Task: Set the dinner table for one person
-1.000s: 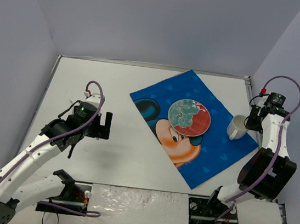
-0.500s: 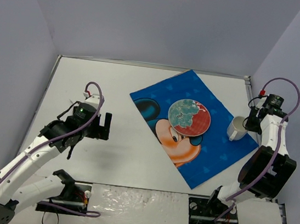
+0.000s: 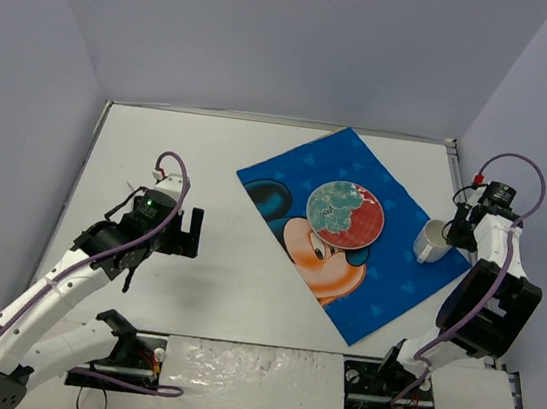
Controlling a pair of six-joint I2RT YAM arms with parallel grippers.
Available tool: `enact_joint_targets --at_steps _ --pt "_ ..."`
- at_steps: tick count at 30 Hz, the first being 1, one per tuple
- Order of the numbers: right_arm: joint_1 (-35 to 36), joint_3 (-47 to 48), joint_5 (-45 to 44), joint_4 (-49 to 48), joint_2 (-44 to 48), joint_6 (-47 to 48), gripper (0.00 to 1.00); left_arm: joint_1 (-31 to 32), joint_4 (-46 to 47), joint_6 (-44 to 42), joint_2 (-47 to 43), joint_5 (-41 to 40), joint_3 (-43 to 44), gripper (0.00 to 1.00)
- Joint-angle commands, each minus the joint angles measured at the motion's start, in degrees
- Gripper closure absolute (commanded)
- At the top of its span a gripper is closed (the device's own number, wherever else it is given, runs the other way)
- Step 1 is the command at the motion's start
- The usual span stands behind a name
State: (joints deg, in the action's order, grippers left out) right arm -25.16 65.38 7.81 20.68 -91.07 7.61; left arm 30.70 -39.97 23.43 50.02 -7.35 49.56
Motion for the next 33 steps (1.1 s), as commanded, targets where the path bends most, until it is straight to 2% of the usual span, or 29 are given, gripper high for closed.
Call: enact_joint_targets --at_steps 1,5,8,12,20,26,32,33 --pt "-0.24 0.00 1.60 -4.86 1.43 0.23 1.00 0.15 2.98 -0.84 -0.53 -0.82 0.96 0.05" --pt "-0.48 -0.43 2.03 -4.69 2.19 0.22 0.91 0.15 3.14 -0.76 -0.36 -0.73 0.95 0.05" --pt "-0.77 -1.52 1.59 -4.69 3.74 0.01 0.61 0.18 2.96 -1.17 -0.19 -0.73 1.30 0.05" --pt "-0.95 -1.85 0.19 -3.95 6.79 -0.63 0.38 0.33 2.98 -1.26 0.10 -0.71 1.77 0.05" --pt "-0.92 6.12 -2.74 2.73 12.75 -3.76 0.20 0.17 2.95 0.23 0.95 -0.03 1.69 0.05" --pt "0.92 11.61 1.94 3.75 19.74 -10.69 0.10 -0.27 0.91 4.75 4.97 -2.00 2.27 0.05" --pt "8.35 15.04 3.33 3.82 23.46 -12.75 0.02 -3.55 1.28 8.74 12.25 -1.76 2.51 0.05" --pt "11.85 15.04 3.79 3.77 24.42 -13.41 0.01 -4.62 2.49 8.99 13.93 -1.14 2.61 0.05"
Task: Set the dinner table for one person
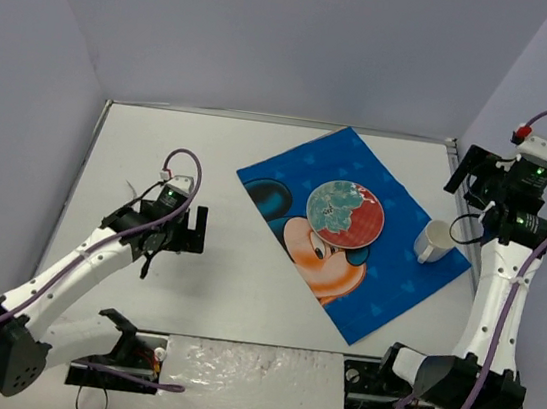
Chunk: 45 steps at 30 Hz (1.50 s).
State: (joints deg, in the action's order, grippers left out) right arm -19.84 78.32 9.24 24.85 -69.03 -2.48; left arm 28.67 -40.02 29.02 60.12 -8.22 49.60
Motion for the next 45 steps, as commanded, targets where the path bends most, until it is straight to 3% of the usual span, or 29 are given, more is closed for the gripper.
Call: enact_joint_targets --at_steps 1,11,23,29,34,37,45 --pt "8.64 1.61 2.73 -0.46 2.95 -3.97 0.00 -3.73 3.25 3.54 5.58 -0.19 2.65 0.05" --pt "12.73 -7.39 10.72 -3.84 12.71 -5.15 0.00 -12.16 10.06 4.60 21.07 0.04 6.40 0.07" --pt "19.11 -8.08 13.99 -4.04 15.16 -3.11 0.00 -14.84 15.28 8.65 34.75 -0.67 9.38 0.31" --pt "19.49 -8.88 13.35 -4.02 16.55 -2.18 0.00 -15.31 19.00 9.46 35.75 0.05 6.58 0.55" --pt "20.89 -8.71 13.09 -4.02 16.65 -1.92 0.00 -15.13 19.61 8.94 35.50 1.46 4.80 0.86" --pt "21.07 -8.20 13.09 -4.02 16.47 -2.09 0.00 -13.68 17.57 7.07 33.12 2.23 6.08 1.00" --pt "21.16 -1.28 13.61 -3.93 15.36 -4.48 0.00 1.92 11.48 -0.54 27.51 -1.21 17.45 1.00"
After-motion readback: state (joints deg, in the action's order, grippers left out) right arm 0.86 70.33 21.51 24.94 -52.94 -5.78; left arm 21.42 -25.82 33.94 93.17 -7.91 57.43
